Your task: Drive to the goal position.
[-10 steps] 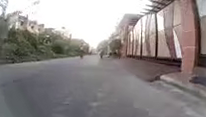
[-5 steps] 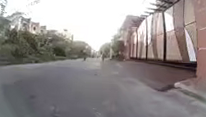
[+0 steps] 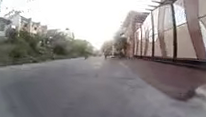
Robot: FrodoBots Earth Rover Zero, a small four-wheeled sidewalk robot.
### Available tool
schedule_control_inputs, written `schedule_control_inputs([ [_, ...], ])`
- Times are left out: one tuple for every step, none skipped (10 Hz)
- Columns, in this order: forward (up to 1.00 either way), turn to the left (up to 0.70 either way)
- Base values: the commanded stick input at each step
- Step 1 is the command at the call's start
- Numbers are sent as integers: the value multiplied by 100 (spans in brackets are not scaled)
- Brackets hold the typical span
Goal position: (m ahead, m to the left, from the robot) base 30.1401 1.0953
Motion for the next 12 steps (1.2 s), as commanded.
schedule_control_inputs([
  [100,4],
  [100,4],
  [100,4],
  [100,4],
  [100,4],
  [100,4],
  [100,4],
  [100,-21],
  [100,-36],
  [100,-36],
  [100,-28],
  [100,4],
])
